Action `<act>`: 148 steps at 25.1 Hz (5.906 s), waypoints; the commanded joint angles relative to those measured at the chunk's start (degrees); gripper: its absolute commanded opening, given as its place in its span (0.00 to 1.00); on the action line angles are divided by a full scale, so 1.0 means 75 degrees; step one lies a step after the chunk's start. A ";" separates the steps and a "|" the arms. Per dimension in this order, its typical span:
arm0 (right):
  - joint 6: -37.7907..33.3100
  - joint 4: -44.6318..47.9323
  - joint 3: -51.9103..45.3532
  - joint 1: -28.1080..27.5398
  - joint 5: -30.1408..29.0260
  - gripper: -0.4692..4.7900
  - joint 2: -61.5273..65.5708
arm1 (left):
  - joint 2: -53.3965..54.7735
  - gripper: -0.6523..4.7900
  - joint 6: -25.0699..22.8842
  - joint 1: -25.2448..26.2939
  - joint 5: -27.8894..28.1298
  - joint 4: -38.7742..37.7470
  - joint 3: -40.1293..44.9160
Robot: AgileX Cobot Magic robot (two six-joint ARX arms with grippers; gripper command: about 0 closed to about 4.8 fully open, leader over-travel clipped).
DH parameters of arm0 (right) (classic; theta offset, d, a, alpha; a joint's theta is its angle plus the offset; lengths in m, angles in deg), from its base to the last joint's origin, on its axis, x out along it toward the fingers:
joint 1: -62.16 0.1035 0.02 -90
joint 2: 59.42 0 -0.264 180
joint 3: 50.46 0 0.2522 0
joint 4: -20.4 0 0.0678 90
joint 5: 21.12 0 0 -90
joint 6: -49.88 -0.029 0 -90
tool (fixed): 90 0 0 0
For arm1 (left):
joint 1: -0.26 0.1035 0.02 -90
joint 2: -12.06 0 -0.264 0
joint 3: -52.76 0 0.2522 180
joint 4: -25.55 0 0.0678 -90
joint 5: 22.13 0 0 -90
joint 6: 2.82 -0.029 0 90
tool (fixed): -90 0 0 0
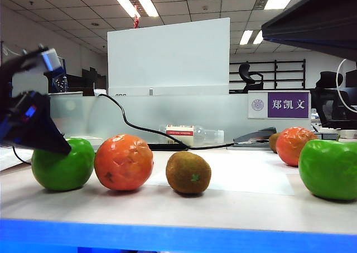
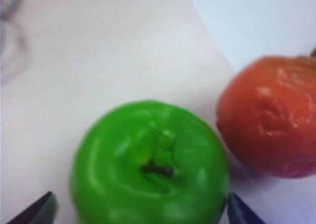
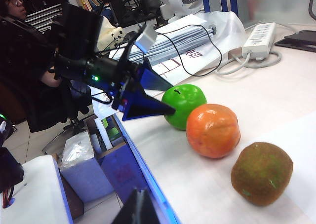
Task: Put the same fruits together.
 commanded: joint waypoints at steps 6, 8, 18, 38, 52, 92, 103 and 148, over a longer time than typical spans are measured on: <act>0.0055 0.0478 0.0382 0.0003 -0.0044 0.08 0.0691 | 0.0370 1.00 -0.0032 0.0000 -0.0102 0.0641 -0.0073; 0.0061 0.0466 0.0498 0.0000 -0.0035 0.08 0.0801 | 0.0510 1.00 -0.0032 0.0000 -0.0102 0.0874 -0.0073; 0.0082 0.0542 0.0510 0.0000 -0.0015 0.08 0.0775 | 0.1332 1.00 0.0029 0.0000 -0.0105 0.1224 -0.0073; 0.0082 0.0536 0.0510 -0.0003 0.0055 0.08 0.0775 | 0.1320 0.11 0.0277 -0.0003 -0.0079 0.1530 -0.0227; 0.0297 0.0417 0.0519 -0.0006 0.0723 0.08 0.0769 | 0.1317 0.11 0.0778 -0.0274 -0.1262 0.0723 -0.2308; 0.1833 -0.5316 0.2815 -0.0009 0.8070 0.08 -0.2696 | 0.4966 0.11 0.0341 -0.3893 -0.1649 0.0332 -0.5426; 0.1888 -0.5610 0.3075 -0.0003 0.8020 0.08 -0.2693 | 0.5490 0.11 0.0198 -0.4299 -0.1577 0.0597 -0.5461; 0.1888 -0.5645 0.3066 0.0006 0.7930 0.08 -0.2693 | 0.3045 1.00 -0.1708 -0.1903 -0.1058 -0.6344 -0.6435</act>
